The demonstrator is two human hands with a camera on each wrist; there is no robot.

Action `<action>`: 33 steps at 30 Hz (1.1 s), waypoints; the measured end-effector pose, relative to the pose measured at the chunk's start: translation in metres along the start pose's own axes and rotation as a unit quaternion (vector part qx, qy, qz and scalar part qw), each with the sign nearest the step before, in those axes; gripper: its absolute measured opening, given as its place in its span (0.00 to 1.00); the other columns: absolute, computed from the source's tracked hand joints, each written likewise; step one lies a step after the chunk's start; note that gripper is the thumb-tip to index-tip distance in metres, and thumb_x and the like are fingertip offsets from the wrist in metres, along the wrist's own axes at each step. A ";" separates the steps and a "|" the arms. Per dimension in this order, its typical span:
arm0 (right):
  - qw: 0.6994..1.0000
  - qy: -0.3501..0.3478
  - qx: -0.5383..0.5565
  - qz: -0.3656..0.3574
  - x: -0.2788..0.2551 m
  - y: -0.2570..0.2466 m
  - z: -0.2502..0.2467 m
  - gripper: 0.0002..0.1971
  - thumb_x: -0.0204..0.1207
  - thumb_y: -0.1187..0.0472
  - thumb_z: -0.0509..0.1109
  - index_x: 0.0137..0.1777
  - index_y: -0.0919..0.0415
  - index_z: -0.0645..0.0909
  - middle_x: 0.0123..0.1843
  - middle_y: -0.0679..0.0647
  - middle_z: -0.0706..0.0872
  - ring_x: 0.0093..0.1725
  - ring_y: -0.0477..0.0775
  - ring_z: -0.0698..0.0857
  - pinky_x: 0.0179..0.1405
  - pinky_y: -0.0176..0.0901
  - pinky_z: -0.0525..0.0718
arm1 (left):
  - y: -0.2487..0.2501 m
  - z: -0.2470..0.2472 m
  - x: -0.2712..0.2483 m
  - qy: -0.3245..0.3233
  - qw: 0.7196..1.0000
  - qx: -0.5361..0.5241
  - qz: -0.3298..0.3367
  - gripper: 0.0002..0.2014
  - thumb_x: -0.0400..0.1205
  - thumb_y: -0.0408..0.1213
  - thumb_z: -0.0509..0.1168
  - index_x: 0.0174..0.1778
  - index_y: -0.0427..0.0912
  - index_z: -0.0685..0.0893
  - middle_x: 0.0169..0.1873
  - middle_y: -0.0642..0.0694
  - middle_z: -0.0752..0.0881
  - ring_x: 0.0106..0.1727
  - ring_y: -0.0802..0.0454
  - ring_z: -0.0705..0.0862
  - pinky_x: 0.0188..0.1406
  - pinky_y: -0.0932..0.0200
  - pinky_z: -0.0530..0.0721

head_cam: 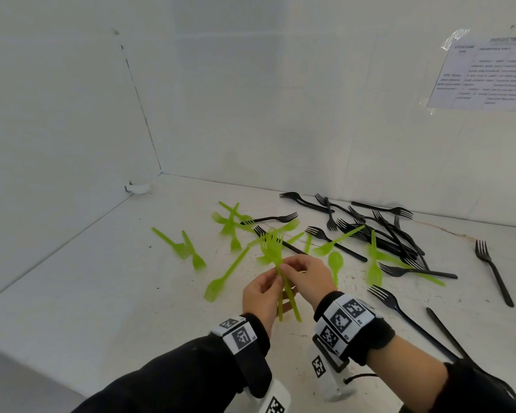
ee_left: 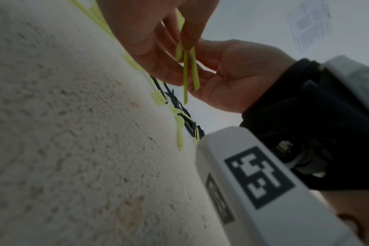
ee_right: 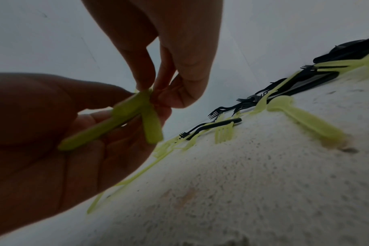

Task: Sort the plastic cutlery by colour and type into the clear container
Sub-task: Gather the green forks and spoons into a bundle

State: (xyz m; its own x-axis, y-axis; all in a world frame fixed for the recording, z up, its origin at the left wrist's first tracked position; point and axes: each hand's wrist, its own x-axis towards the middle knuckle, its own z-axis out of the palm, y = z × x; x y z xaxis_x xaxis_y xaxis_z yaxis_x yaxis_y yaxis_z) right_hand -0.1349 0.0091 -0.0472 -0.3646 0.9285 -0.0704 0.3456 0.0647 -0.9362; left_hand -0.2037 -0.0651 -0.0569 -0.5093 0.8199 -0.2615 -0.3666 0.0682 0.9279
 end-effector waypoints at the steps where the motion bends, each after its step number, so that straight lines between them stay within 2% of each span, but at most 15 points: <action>1: 1.000 -0.008 -0.001 0.002 0.000 0.001 0.000 0.05 0.75 0.60 0.72 0.49 0.58 0.85 0.44 0.52 0.88 0.42 0.49 0.85 0.40 0.41 0.86 | 0.000 -0.001 0.000 0.001 1.000 -0.002 -0.001 0.07 0.83 0.32 0.63 0.49 0.48 0.84 0.42 0.45 0.91 0.36 0.53 0.90 0.38 0.56 0.89; 3: 1.000 -0.022 -0.001 0.009 0.001 0.002 -0.001 0.07 0.73 0.58 0.74 0.50 0.56 0.84 0.45 0.53 0.88 0.42 0.48 0.85 0.37 0.37 0.84 | -0.001 -0.003 -0.001 0.007 1.000 0.002 -0.001 0.06 0.83 0.33 0.64 0.50 0.46 0.85 0.43 0.44 0.91 0.36 0.54 0.90 0.36 0.56 0.88; 6: 0.999 -0.041 -0.022 0.018 0.003 0.002 -0.003 0.10 0.72 0.58 0.75 0.52 0.59 0.85 0.46 0.54 0.89 0.43 0.48 0.86 0.40 0.35 0.84 | -0.003 -0.005 0.000 0.020 1.000 0.002 -0.005 0.06 0.82 0.32 0.65 0.51 0.43 0.85 0.43 0.43 0.90 0.37 0.52 0.90 0.35 0.55 0.89; 10: 0.997 -0.051 -0.062 -0.006 0.002 -0.002 -0.009 0.10 0.72 0.60 0.75 0.52 0.60 0.86 0.42 0.50 0.88 0.42 0.43 0.85 0.42 0.28 0.82 | -0.005 -0.004 0.000 0.031 0.999 -0.001 -0.013 0.05 0.80 0.31 0.67 0.51 0.38 0.83 0.46 0.38 0.88 0.39 0.47 0.89 0.34 0.52 0.90; 14: 0.994 -0.057 -0.088 -0.018 0.001 -0.004 -0.012 0.11 0.72 0.60 0.75 0.53 0.60 0.86 0.40 0.49 0.87 0.39 0.41 0.84 0.40 0.25 0.80 | -0.006 -0.004 0.001 0.028 1.000 0.001 -0.008 0.05 0.80 0.29 0.67 0.50 0.38 0.83 0.46 0.38 0.88 0.39 0.47 0.89 0.36 0.52 0.90; 16: 0.993 -0.041 -0.111 -0.028 0.001 -0.004 -0.012 0.10 0.73 0.60 0.73 0.53 0.62 0.87 0.42 0.50 0.88 0.40 0.42 0.83 0.41 0.27 0.80 | -0.007 -0.004 0.001 0.026 1.000 -0.005 -0.010 0.07 0.80 0.27 0.66 0.53 0.37 0.82 0.46 0.37 0.88 0.41 0.47 0.89 0.36 0.54 0.90; 19: 0.994 -0.006 -0.104 -0.043 0.000 -0.004 -0.012 0.11 0.75 0.59 0.72 0.54 0.62 0.87 0.43 0.51 0.88 0.43 0.44 0.83 0.48 0.32 0.80 | -0.008 -0.003 0.001 0.033 0.999 -0.024 -0.010 0.09 0.80 0.26 0.66 0.54 0.38 0.82 0.46 0.37 0.87 0.43 0.47 0.88 0.35 0.55 0.90; 24: 0.999 -0.013 -0.036 0.001 0.000 -0.001 -0.011 0.13 0.72 0.60 0.75 0.55 0.63 0.86 0.44 0.52 0.88 0.46 0.47 0.85 0.56 0.40 0.84 | -0.007 -0.003 0.001 0.019 1.000 -0.020 0.002 0.07 0.80 0.25 0.66 0.51 0.38 0.84 0.47 0.38 0.88 0.41 0.50 0.88 0.34 0.59 0.89; 26: 1.000 -0.017 -0.023 0.009 0.000 0.000 -0.009 0.13 0.72 0.60 0.76 0.54 0.63 0.87 0.43 0.50 0.87 0.47 0.47 0.85 0.54 0.40 0.86 | -0.009 -0.004 0.000 0.013 1.000 -0.025 -0.003 0.07 0.80 0.26 0.66 0.50 0.40 0.84 0.46 0.38 0.89 0.41 0.47 0.89 0.34 0.56 0.89; 27: 0.999 -0.019 -0.027 0.009 -0.001 0.001 -0.009 0.12 0.72 0.59 0.75 0.55 0.62 0.87 0.44 0.50 0.87 0.47 0.46 0.84 0.48 0.35 0.85 | -0.009 -0.004 -0.001 0.007 1.000 -0.023 -0.005 0.07 0.80 0.27 0.66 0.50 0.41 0.85 0.46 0.39 0.89 0.41 0.46 0.89 0.35 0.55 0.88; 29: 0.999 -0.029 -0.030 0.020 -0.002 0.001 -0.009 0.10 0.75 0.59 0.73 0.54 0.60 0.86 0.45 0.48 0.86 0.47 0.44 0.83 0.37 0.23 0.77 | -0.011 -0.005 -0.001 -0.003 1.000 -0.016 -0.006 0.08 0.80 0.26 0.66 0.51 0.42 0.85 0.46 0.39 0.90 0.41 0.45 0.90 0.36 0.54 0.89; 30: 0.999 -0.037 -0.017 0.029 -0.002 0.001 -0.008 0.09 0.75 0.59 0.72 0.54 0.59 0.86 0.45 0.48 0.86 0.47 0.44 0.83 0.36 0.24 0.76 | -0.011 -0.005 -0.002 -0.002 1.000 -0.013 -0.005 0.09 0.80 0.26 0.66 0.52 0.41 0.84 0.47 0.39 0.89 0.42 0.45 0.90 0.38 0.54 0.89; 33: 0.997 -0.059 0.027 0.050 0.000 0.001 -0.002 0.03 0.75 0.58 0.72 0.46 0.55 0.87 0.44 0.49 0.89 0.49 0.48 0.86 0.49 0.36 0.83 | -0.011 -0.005 -0.001 0.014 1.000 0.008 0.006 0.08 0.81 0.28 0.66 0.55 0.40 0.79 0.48 0.39 0.89 0.44 0.49 0.88 0.42 0.58 0.87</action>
State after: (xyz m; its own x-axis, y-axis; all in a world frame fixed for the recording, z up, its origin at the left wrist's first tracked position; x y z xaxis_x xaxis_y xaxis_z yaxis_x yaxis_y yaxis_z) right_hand -0.1327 0.0097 -0.0470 -0.4314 0.8793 -0.2017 0.3400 -0.0486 -0.9392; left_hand -0.2027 -0.0695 -0.0680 -0.5350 0.8046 -0.2577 -0.3484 0.0678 0.9349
